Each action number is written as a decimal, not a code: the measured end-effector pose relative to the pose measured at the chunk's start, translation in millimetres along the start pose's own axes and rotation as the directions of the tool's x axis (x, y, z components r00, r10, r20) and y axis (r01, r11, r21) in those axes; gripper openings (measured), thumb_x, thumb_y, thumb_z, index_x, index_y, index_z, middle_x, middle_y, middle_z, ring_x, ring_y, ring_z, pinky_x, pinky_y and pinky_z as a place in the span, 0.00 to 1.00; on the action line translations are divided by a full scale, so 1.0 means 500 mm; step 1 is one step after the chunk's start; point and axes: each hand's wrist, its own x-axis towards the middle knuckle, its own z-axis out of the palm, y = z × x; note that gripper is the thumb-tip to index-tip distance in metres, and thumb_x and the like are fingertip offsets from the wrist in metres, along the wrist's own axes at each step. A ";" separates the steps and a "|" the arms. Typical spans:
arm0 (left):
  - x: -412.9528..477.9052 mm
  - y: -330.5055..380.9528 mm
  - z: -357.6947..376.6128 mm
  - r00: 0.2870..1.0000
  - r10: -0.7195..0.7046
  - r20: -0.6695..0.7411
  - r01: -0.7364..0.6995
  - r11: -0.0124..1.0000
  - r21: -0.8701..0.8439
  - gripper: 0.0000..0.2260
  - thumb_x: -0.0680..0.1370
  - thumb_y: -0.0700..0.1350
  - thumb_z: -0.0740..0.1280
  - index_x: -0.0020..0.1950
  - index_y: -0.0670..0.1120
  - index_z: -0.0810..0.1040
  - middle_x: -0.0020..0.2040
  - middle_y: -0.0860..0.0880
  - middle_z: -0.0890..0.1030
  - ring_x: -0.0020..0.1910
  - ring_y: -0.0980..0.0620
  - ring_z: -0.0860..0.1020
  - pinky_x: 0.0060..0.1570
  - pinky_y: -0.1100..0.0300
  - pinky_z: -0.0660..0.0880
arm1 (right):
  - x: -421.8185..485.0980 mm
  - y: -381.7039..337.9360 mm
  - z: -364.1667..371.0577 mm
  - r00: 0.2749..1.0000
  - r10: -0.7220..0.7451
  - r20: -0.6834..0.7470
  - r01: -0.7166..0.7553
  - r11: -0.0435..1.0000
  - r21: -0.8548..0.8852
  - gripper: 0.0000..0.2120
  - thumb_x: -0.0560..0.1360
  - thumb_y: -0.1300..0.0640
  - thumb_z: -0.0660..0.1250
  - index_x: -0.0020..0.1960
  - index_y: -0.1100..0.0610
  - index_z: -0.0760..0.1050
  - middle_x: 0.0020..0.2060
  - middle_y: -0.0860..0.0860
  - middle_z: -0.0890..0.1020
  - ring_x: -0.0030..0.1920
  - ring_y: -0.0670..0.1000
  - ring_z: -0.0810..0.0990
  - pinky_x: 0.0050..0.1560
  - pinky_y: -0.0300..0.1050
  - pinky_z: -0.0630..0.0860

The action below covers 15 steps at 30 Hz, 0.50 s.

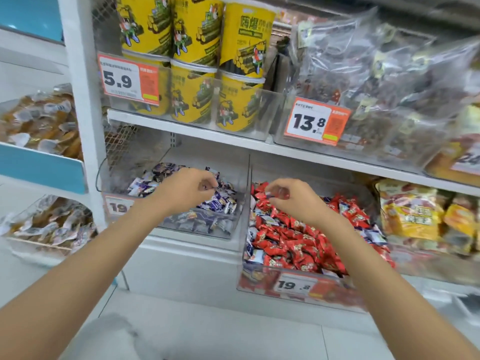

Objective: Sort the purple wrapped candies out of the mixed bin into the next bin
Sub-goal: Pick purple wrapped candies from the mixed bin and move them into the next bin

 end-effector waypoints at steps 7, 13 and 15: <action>-0.021 0.122 0.114 0.999 -0.037 0.036 0.047 0.935 -0.352 0.07 0.77 0.44 0.68 0.55 0.52 0.79 0.49 0.56 0.79 0.36 0.56 0.75 0.31 0.65 0.72 | -0.123 0.060 0.039 0.987 -0.034 0.155 0.025 0.998 0.063 0.20 0.75 0.51 0.71 0.67 0.49 0.75 0.67 0.48 0.74 0.66 0.48 0.70 0.69 0.47 0.66; -0.031 0.133 0.121 0.997 -0.070 0.022 0.073 0.911 -0.407 0.07 0.78 0.41 0.66 0.54 0.50 0.79 0.38 0.51 0.80 0.20 0.59 0.66 0.20 0.66 0.61 | -0.081 0.077 0.110 0.969 -0.009 0.247 0.074 0.965 -0.252 0.25 0.77 0.48 0.66 0.72 0.47 0.66 0.75 0.53 0.59 0.74 0.57 0.59 0.72 0.67 0.56; -0.033 0.134 0.119 0.997 -0.074 0.031 0.081 0.906 -0.415 0.07 0.79 0.41 0.66 0.54 0.50 0.79 0.35 0.52 0.79 0.18 0.59 0.63 0.19 0.66 0.59 | -0.070 0.101 0.090 0.972 0.001 0.237 0.078 0.943 -0.324 0.26 0.77 0.51 0.67 0.73 0.50 0.65 0.73 0.56 0.61 0.73 0.58 0.61 0.71 0.63 0.62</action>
